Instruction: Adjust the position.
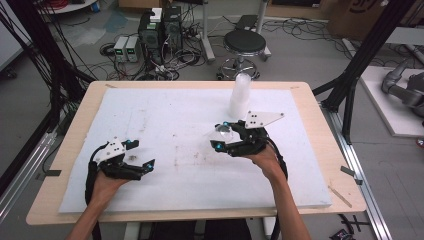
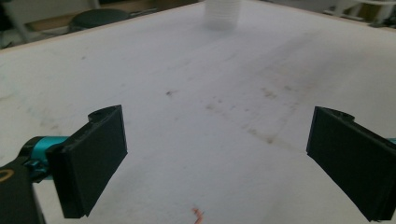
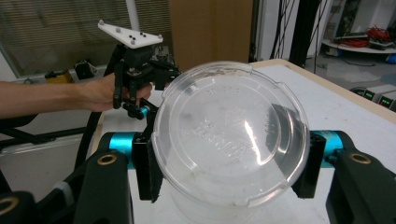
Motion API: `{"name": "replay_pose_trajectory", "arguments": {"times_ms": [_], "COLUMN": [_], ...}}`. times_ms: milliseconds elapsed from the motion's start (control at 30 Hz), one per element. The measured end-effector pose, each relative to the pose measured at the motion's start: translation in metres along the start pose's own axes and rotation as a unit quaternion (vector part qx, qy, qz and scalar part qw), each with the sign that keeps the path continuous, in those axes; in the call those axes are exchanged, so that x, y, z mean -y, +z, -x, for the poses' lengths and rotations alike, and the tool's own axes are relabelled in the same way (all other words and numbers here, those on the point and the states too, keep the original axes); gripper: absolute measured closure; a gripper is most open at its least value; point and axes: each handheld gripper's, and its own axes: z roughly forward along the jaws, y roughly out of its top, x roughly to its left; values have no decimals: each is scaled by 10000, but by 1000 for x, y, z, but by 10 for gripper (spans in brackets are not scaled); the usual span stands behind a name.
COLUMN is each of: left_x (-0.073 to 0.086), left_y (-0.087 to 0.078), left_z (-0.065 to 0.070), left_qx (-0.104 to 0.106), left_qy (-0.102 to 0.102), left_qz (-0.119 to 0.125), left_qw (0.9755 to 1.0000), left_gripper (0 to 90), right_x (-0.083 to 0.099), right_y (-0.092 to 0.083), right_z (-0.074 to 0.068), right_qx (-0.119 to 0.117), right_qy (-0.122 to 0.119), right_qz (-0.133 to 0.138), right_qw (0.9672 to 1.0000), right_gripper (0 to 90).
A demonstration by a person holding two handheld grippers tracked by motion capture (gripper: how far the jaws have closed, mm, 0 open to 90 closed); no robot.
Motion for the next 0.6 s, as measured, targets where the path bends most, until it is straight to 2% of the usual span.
{"name": "replay_pose_trajectory", "arguments": {"times_ms": [67,100,133,167,200,233,267,300,333,367,500,533,567,600], "left_x": [-8,-8,-16,-16,-25,-25,-33,-33,-43,-47,-63,-67,-67,-73], "left_y": [-1,-1,0,0,2,2,5,5,9,11,25,29,29,39], "left_z": [0,0,0,0,1,1,2,2,6,8,18,21,21,27], "left_qx": [287,287,599,599,1003,1003,1305,1305,1675,1810,2207,2273,2273,2389], "left_qy": [63,63,91,91,151,151,253,253,417,473,628,657,657,706], "left_qz": [153,153,260,260,275,275,291,291,352,405,471,490,490,537], "left_qw": [9994,9994,9978,9978,9945,9945,9907,9907,9844,9815,9722,9704,9704,9670], "left_gripper": [49,49,49,49,49,49,49,49,49,49,49,49,49,49], "right_x": [0,0,-1,-1,-1,-1,-2,-2,-3,-4,-5,-6,-6,-7], "right_y": [1,1,1,1,1,1,1,1,1,1,3,3,4,4], "right_z": [-1,-2,-2,-2,-3,-3,-4,-4,-5,-6,-7,-8,-9,-9], "right_qx": [-65,-82,-110,-110,-190,-190,-249,-249,-306,-306,-414,-429,-477,-515], "right_qy": [-18,-10,-27,-27,-39,-39,-75,-75,-81,-95,-150,-150,-158,-168], "right_qz": [9,5,32,32,60,60,107,107,146,166,183,190,187,204], "right_qw": [10000,10000,9999,9999,9998,9998,9996,9996,9994,9993,9989,9988,9986,9983], "right_gripper": [413,413,413,413,414,414,415,415,417,417,418,418,418,418]}}
